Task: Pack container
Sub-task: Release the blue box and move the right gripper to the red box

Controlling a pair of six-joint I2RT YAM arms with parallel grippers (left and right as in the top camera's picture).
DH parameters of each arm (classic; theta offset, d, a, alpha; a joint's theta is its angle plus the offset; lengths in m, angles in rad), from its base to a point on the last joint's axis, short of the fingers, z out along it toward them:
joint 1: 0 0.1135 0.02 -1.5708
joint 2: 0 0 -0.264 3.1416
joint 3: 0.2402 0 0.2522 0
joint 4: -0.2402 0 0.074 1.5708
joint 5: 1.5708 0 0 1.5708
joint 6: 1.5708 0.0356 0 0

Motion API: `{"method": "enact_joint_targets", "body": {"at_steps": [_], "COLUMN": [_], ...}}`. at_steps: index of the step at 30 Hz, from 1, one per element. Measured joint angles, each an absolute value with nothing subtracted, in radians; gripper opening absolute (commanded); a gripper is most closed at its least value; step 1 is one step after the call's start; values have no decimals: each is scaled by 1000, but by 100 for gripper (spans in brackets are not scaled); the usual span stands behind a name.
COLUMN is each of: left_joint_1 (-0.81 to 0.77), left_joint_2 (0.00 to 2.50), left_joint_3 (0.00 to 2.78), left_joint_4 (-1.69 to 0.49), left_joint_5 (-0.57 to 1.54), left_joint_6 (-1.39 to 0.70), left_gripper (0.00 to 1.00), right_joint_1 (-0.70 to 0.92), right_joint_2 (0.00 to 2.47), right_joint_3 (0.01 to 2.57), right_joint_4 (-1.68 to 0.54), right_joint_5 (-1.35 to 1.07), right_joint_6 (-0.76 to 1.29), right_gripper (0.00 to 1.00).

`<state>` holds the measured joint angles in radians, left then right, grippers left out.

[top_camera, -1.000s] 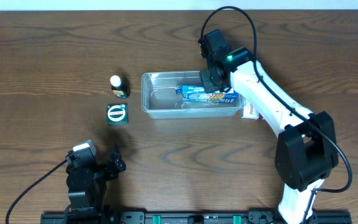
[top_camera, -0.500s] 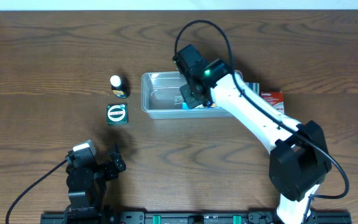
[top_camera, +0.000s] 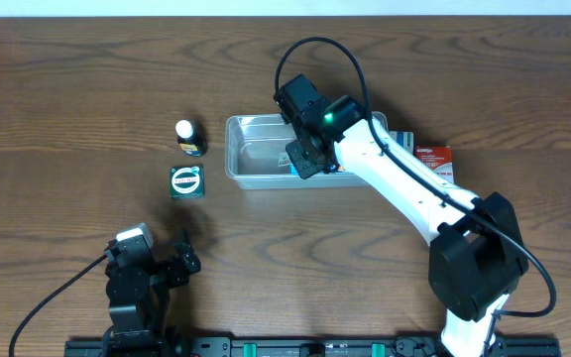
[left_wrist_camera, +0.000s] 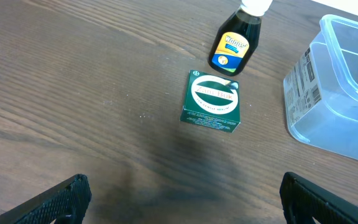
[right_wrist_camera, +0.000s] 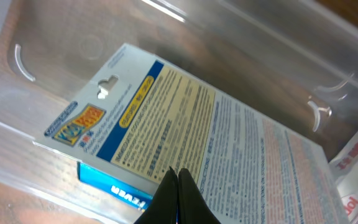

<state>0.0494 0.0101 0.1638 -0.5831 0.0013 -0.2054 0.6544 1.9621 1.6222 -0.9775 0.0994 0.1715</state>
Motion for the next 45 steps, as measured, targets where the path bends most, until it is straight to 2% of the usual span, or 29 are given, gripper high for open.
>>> {"method": "enact_joint_targets", "body": {"at_steps": [4, 6, 11, 22, 24, 25, 28, 30, 33, 34, 40, 43, 45], "left_joint_1": [49, 49, 49, 49, 49, 49, 49, 49, 49, 49, 49, 49, 49], "left_joint_2": [10, 10, 10, 10, 10, 10, 10, 10, 10, 10, 10, 10, 10], "left_joint_3": [164, 164, 164, 164, 164, 164, 164, 164, 164, 164, 164, 164, 164], "left_joint_4": [-583, -583, -583, -583, -583, -583, -583, -583, -583, -583, -583, -583, -583], "left_joint_5": [1, 1, 1, 1, 1, 1, 1, 1, 1, 1, 1, 1, 1], "left_joint_6": [-205, -205, -205, -205, -205, -205, -205, -205, -205, -205, -205, -205, -205], "left_gripper": [98, 98, 98, 98, 98, 98, 98, 98, 98, 98, 98, 98, 98], "right_joint_1": [654, 654, 652, 651, 645, 639, 594, 538, 427, 390, 173, 115, 89], "right_joint_2": [1959, 1956, 1956, 1954, 1951, 1947, 1919, 1881, 1803, 1782, 1729, 1749, 1768], "right_joint_3": [1581, 1535, 1437, 1523, 1542, 1549, 1566, 1570, 1576, 1580, 1596, 1568, 1530], "right_joint_4": [-946, -897, -827, -823, -841, -851, -881, -894, -921, -934, -1018, -1022, -1023], "right_joint_5": [92, 86, 86, 96, 102, 103, 103, 95, 76, 70, 39, 30, 26], "right_joint_6": [171, 170, 172, 145, 146, 152, 191, 218, 252, 261, 303, 308, 314], "right_gripper": [5, 1, 1, 1, 8, 16, 27, 48, 60, 70, 78, 72, 72]}}
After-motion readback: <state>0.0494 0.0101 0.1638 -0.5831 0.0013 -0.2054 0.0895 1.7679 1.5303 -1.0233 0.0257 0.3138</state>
